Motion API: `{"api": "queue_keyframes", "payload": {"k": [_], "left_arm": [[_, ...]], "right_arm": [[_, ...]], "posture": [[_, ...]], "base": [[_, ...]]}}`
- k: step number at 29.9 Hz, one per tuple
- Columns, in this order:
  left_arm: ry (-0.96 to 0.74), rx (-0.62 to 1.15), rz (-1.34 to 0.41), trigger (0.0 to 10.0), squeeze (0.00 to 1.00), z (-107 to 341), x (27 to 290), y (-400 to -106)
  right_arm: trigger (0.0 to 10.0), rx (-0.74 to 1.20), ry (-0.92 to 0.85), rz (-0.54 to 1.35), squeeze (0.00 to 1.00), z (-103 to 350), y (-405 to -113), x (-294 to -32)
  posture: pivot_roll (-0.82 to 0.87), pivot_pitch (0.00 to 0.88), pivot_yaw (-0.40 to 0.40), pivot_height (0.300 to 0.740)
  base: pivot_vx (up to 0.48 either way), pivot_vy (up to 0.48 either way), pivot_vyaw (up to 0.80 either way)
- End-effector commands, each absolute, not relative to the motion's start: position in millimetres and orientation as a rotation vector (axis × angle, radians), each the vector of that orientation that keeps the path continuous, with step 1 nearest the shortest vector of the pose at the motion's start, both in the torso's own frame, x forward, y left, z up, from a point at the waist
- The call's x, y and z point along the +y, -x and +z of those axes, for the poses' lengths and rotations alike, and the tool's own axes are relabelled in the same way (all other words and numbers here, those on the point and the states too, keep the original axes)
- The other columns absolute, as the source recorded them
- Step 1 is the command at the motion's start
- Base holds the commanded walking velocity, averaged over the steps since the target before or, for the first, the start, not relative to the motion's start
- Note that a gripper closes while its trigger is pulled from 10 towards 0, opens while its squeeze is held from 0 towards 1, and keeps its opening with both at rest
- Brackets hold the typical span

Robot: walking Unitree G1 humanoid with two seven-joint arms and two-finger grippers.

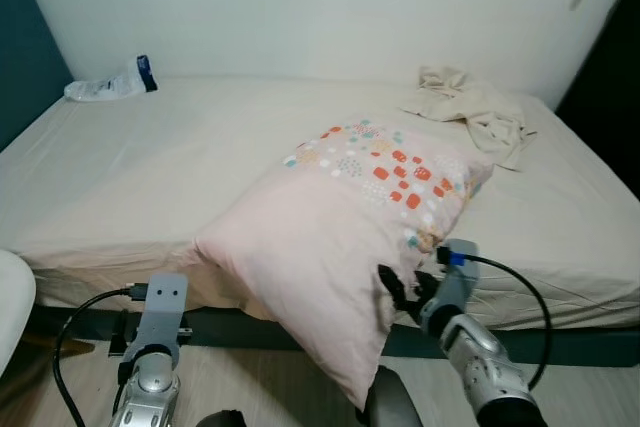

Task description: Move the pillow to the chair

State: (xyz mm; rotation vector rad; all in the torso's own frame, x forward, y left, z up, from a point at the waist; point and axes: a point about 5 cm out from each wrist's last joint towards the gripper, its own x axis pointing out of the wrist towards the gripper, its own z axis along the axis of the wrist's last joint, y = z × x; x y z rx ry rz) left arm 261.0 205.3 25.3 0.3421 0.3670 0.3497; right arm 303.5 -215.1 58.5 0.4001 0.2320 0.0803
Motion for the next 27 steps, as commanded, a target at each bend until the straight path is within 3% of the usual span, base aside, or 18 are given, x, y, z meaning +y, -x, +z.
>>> {"api": "queue_keyframes", "payload": {"k": [1,9,10,11,12,25,26,27], "left_arm": [[-0.354,0.352,0.324,10.0,0.00,27,201,-260],[-0.369,0.341,0.296,10.0,0.00,29,199,-259],[-0.377,0.331,0.288,10.0,0.00,31,200,-259],[-0.379,0.327,0.287,10.0,0.00,32,200,-259],[-0.382,0.323,0.284,10.0,0.00,33,200,-259],[-0.396,0.303,0.267,10.0,0.00,39,199,-253],[-0.396,0.302,0.268,10.0,0.00,40,199,-253],[-0.396,0.300,0.270,10.0,0.00,41,199,-252]], "right_arm": [[10.0,0.153,-0.452,0.031,0.00,68,-302,-230],[10.0,0.132,-0.656,-0.008,0.00,56,-291,-244],[10.0,0.164,-0.685,-0.019,0.58,45,-286,-242],[10.0,0.173,-0.692,-0.021,0.58,41,-284,-241],[10.0,0.186,-0.695,-0.016,1.00,38,-283,-239],[10.0,0.175,-0.902,0.102,1.00,32,-291,-230],[10.0,0.187,-0.907,0.101,0.67,30,-290,-230],[10.0,0.206,-0.918,0.087,0.00,26,-289,-232]], "posture": [[-0.05,0.094,0.027,0.586],[-0.04,0.111,0.042,0.586],[-0.03,0.119,0.046,0.586],[-0.03,0.119,0.046,0.586],[-0.03,0.123,0.052,0.586],[0.01,0.143,0.057,0.586],[0.01,0.146,0.055,0.586],[0.01,0.151,0.054,0.586]], "base": [[0.000,0.000,0.00],[0.000,0.000,0.00],[0.000,0.000,0.00],[0.000,0.000,0.00],[0.000,0.000,0.00],[0.000,0.000,0.00],[0.000,0.000,0.00],[0.000,0.000,0.00]]}}
